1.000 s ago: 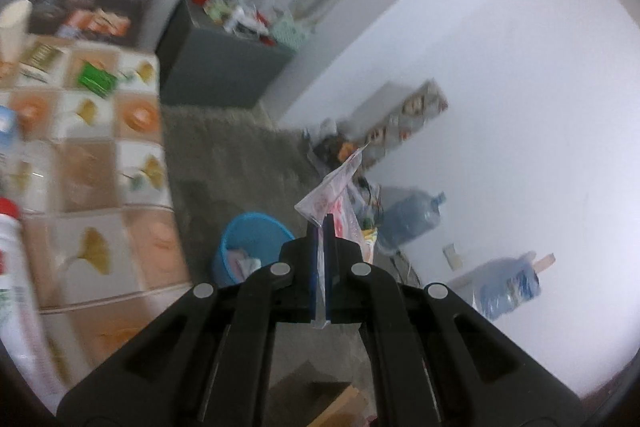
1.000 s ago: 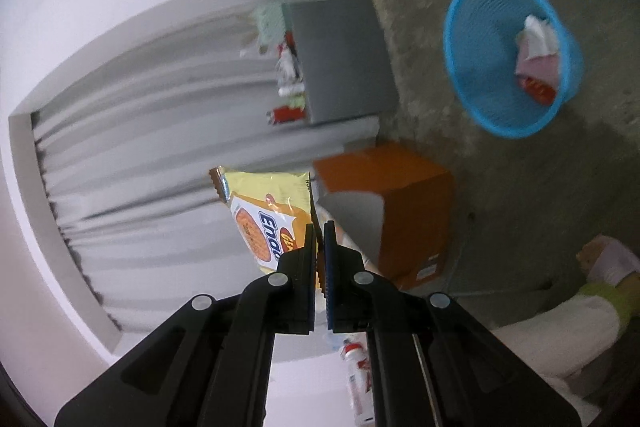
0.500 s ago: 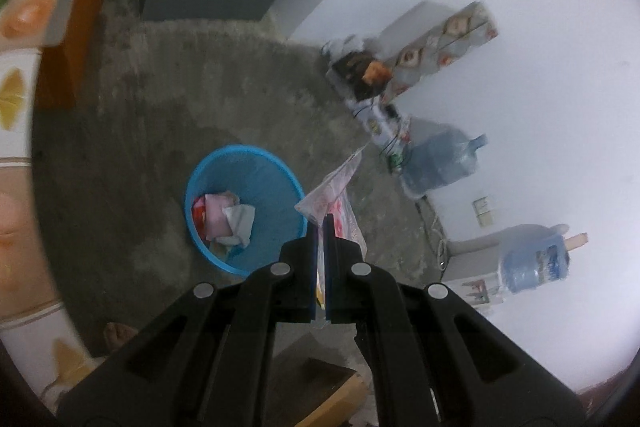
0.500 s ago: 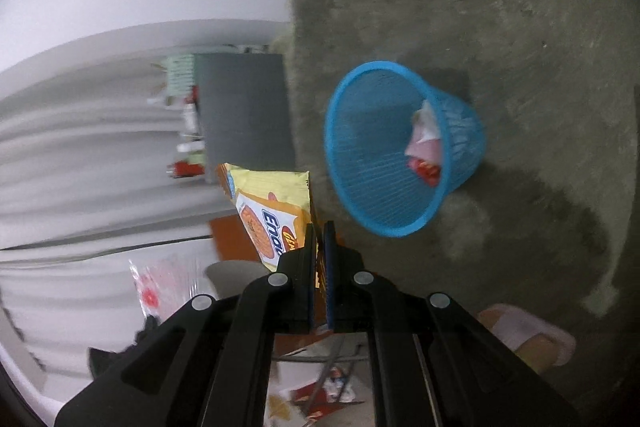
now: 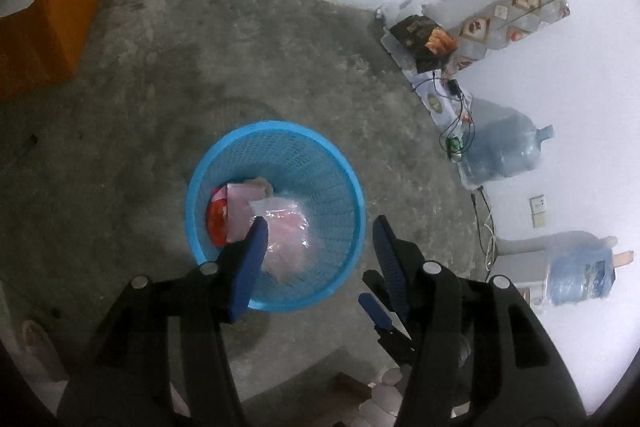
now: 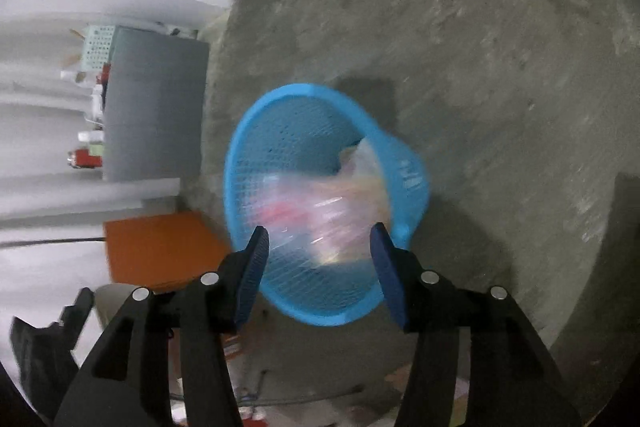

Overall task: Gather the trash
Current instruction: 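Carry both items over the blue wastebasket and open both tools to drop them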

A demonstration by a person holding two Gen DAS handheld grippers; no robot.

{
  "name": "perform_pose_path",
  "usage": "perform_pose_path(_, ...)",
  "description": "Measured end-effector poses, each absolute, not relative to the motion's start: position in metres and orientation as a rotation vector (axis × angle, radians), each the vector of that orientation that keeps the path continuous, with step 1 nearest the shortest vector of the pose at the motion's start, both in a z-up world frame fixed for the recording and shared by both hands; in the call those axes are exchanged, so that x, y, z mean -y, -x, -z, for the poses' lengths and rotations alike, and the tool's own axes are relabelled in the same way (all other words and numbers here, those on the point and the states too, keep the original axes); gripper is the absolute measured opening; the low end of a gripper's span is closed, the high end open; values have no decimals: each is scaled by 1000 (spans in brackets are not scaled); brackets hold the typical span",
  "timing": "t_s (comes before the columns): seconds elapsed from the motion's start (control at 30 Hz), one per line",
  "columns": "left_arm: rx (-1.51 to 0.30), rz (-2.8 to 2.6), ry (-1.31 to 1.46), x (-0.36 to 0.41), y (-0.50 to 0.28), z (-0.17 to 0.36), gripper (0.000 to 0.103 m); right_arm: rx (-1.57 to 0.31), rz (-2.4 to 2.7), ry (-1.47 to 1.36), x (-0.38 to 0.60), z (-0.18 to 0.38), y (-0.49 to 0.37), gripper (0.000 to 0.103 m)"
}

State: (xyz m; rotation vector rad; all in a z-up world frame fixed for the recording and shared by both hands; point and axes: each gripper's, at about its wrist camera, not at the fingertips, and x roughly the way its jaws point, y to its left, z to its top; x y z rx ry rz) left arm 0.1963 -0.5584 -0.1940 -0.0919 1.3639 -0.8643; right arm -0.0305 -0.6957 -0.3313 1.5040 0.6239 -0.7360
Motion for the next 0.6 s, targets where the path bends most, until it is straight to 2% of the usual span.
perform_pose_path(0.13, -1339, 892, 87, 552, -194, 185, 52, -606, 756, -1442, 684, 325, 46, 52)
perform_pose_path(0.27, -1280, 944, 73, 538, -186, 158, 52, -571, 762, -1329, 665, 296, 60, 52)
perform_pose_path(0.33, -1222, 998, 49, 529, -177, 135, 54, -565, 762, -1208, 649, 268, 64, 52)
perform_pose_path(0.4, -1149, 1051, 19, 516, -167, 111, 61, -556, 766, -1113, 635, 245, 66, 53)
perform_pose_path(0.47, -1082, 1096, -6, 502, -157, 87, 65, -531, 774, -1007, 615, 213, 70, 59)
perform_pose_path(0.53, -1015, 1146, -21, 479, -144, 61, 74, -485, 784, -901, 594, 178, 75, 71)
perform_pose_path(0.6, -974, 1158, -32, 460, -137, 43, 80, -445, 786, -803, 572, 146, 78, 79)
